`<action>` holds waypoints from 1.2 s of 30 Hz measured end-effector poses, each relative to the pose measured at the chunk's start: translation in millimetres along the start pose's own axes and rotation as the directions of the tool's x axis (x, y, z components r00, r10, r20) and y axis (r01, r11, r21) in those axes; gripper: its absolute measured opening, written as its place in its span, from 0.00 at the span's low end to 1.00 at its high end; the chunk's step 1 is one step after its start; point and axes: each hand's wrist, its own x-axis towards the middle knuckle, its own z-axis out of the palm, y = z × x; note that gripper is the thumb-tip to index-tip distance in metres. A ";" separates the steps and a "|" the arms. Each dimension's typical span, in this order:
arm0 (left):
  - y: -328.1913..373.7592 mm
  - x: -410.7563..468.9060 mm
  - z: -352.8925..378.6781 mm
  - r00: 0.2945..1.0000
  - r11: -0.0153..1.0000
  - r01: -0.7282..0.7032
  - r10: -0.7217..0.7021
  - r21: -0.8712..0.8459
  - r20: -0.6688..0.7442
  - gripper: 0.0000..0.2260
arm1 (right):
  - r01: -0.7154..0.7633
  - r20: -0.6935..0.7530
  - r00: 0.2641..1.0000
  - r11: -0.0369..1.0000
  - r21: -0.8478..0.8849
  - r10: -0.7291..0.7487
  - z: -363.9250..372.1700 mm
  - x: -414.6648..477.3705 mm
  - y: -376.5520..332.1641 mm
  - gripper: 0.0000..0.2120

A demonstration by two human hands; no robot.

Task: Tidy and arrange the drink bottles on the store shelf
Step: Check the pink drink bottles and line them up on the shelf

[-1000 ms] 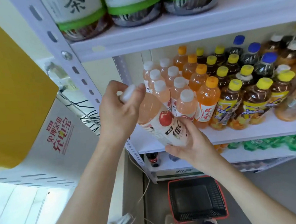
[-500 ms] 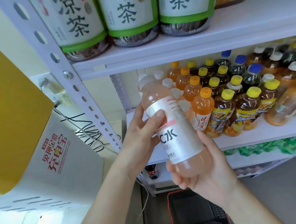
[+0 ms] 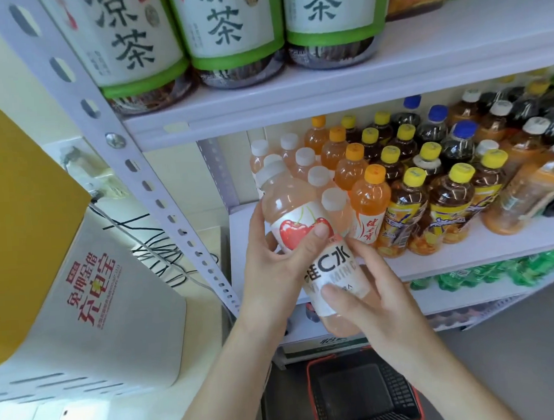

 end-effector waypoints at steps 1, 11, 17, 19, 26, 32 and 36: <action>2.3 1.9 -0.7 1.000 0.999 0.020 -0.020 -0.025 0.012 0.31 | -0.054 0.038 0.998 0.993 0.101 0.051 0.0 1.8 -1.8 0.26; 14.0 8.8 3.1 0.974 0.882 0.226 -0.187 -0.414 0.131 0.39 | -0.536 0.431 0.842 0.591 0.604 0.324 -3.8 3.7 1.4 0.30; 18.4 12.2 5.2 0.991 0.946 -0.007 -0.037 -0.325 -0.128 0.26 | -0.086 0.068 0.994 0.995 -0.052 0.089 -16.5 -2.4 15.3 0.36; 20.8 11.4 1.4 0.998 0.925 0.019 -0.043 -0.380 -0.055 0.21 | -0.063 0.053 0.997 0.997 0.050 0.060 -18.1 -1.0 14.6 0.34; 25.5 8.5 -2.4 0.945 0.874 0.177 -0.023 -0.453 0.326 0.22 | -0.516 0.529 0.839 0.495 0.699 0.127 -14.1 -7.7 5.3 0.32; 25.8 7.1 1.3 0.980 0.939 0.073 -0.005 -0.335 0.201 0.39 | -0.521 0.492 0.847 0.498 0.693 0.201 -10.9 -5.1 10.5 0.31; 23.8 9.0 0.1 0.997 0.979 -0.063 0.070 -0.194 0.028 0.31 | -0.359 0.140 0.933 0.867 0.345 0.331 -17.0 8.8 16.8 0.17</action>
